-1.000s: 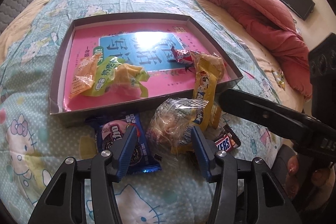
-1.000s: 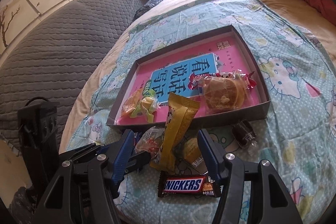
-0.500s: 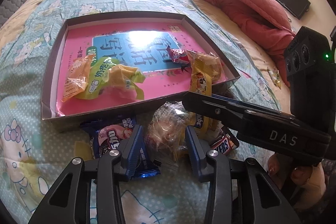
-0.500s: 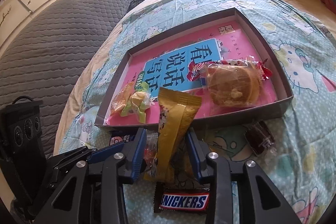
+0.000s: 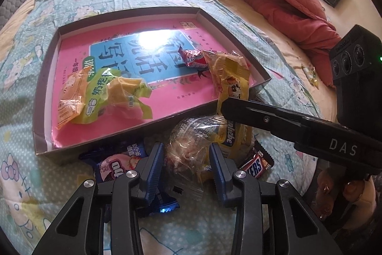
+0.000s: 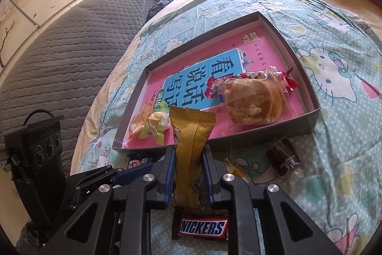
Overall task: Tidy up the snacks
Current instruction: 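Close left gripper on the clear bread bag while right gripper grasps the gold-wrapped snack, then lift the clear bread bag with left gripper while right gripper lifts the gold snack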
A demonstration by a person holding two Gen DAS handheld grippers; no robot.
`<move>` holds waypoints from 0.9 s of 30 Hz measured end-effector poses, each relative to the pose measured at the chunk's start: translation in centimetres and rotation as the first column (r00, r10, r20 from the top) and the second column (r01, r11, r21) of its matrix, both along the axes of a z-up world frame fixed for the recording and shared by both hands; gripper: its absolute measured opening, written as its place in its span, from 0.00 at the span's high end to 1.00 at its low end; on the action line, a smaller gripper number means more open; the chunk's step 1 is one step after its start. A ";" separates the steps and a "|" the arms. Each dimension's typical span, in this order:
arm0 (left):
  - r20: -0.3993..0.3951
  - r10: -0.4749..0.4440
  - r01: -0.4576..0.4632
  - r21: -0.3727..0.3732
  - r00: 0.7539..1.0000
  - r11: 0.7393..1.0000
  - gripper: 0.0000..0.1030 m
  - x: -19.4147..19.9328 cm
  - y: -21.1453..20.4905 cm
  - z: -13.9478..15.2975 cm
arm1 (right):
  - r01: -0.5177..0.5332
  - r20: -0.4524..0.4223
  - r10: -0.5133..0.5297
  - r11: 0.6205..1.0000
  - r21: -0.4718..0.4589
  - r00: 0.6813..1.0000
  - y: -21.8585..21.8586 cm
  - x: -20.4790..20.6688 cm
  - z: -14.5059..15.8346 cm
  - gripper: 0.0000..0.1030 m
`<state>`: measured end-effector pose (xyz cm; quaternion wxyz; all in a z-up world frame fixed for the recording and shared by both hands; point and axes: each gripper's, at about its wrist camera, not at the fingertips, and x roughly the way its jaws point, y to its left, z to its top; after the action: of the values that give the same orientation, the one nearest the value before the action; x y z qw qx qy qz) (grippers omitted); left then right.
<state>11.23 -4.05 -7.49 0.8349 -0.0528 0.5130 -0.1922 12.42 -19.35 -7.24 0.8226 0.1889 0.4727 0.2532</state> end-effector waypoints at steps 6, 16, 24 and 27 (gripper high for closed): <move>-0.016 -0.029 0.029 -0.011 0.999 1.000 0.61 0.5 0.0 -0.6 | 0.011 0.001 -0.011 1.000 -0.004 1.000 -0.4 0.0 0.0 0.79; -0.021 0.001 -0.003 -0.096 1.000 0.995 0.64 0.0 1.7 -0.3 | 0.005 0.019 -0.005 1.000 0.015 1.000 -0.8 -0.3 0.4 0.79; -0.014 0.032 -0.034 -0.186 0.999 0.982 0.64 -1.4 3.2 1.2 | -0.001 0.051 -0.001 0.999 0.045 0.999 -1.3 -0.8 1.4 0.80; 0.000 0.042 -0.042 -0.193 0.999 0.980 0.64 -2.3 3.8 1.9 | -0.006 0.062 0.003 0.998 0.054 0.998 -1.4 -0.9 1.7 0.80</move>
<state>8.93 -0.29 -5.57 0.8307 -0.1439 0.4892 -0.2234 11.48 -20.74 -5.54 0.8308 0.2024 0.4405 0.2734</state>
